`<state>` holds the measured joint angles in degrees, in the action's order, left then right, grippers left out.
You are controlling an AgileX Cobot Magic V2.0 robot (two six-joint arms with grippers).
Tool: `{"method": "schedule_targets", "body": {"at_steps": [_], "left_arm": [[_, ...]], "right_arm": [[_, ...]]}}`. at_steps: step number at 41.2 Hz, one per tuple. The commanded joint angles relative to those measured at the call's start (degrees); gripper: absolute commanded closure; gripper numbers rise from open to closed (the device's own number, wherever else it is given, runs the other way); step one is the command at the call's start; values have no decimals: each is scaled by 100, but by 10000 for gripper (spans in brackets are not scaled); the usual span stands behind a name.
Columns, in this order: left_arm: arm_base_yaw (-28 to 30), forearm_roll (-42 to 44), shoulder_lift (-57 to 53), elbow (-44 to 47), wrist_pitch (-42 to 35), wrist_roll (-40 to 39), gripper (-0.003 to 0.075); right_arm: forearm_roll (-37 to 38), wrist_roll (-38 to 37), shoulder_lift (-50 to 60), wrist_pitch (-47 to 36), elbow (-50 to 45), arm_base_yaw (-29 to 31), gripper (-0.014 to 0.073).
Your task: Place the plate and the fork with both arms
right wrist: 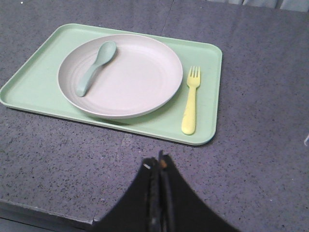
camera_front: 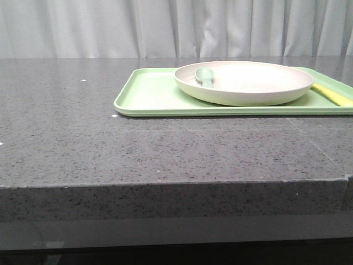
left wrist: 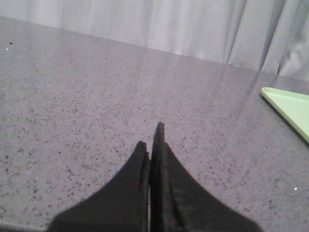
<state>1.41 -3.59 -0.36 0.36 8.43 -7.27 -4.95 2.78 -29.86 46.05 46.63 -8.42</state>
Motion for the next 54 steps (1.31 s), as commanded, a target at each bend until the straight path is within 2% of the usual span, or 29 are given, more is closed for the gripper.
{"method": "schedule_targets", "body": {"at_steps": [1, 10, 54], "left_arm": [[-38, -19, -127, 11, -545, -8, 738], [-297, 530, -127, 11, -635, -8, 738], [-297, 540, -116, 11, -654, -8, 738]], "right_arm": [[10, 49, -41, -415, 149, 2, 661], [10, 49, -41, -379, 149, 2, 661], [10, 49, -41, -379, 149, 2, 661]]}}
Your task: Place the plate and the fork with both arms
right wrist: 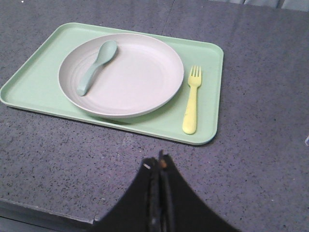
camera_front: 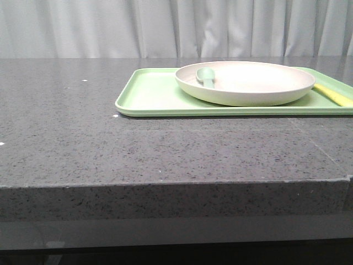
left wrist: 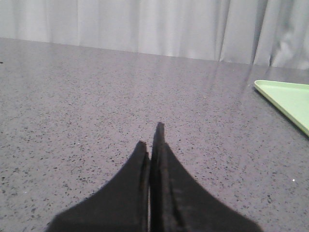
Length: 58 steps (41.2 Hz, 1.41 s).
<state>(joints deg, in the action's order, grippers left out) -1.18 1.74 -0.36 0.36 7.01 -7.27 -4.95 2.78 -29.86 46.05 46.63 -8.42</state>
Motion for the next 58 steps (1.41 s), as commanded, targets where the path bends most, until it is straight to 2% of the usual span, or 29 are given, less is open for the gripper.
{"method": "schedule_targets", "body": {"at_steps": [1, 6, 12, 22, 29, 36, 58], "left_arm": [[-37, 7, -116, 11, -513, -8, 738], [-37, 7, -116, 11, -513, -8, 738], [-37, 7, -116, 11, -513, -8, 738], [-37, 7, -116, 11, -513, -8, 738], [-37, 7, -116, 11, -513, -8, 738], [-37, 7, -116, 11, -513, -8, 738], [-37, 7, -116, 11, -513, -8, 738]], "right_arm": [[10, 49, -41, -379, 149, 2, 661], [10, 49, -34, -404, 139, 2, 661], [90, 49, 497, -1123, -454, 191, 661], [97, 49, 1916, -3427, -2858, 529, 661], [97, 49, 2777, -4415, -4212, 654, 661], [97, 49, 3143, -4901, -4806, 785, 661], [97, 49, 3151, -4843, -4794, 829, 661]]}}
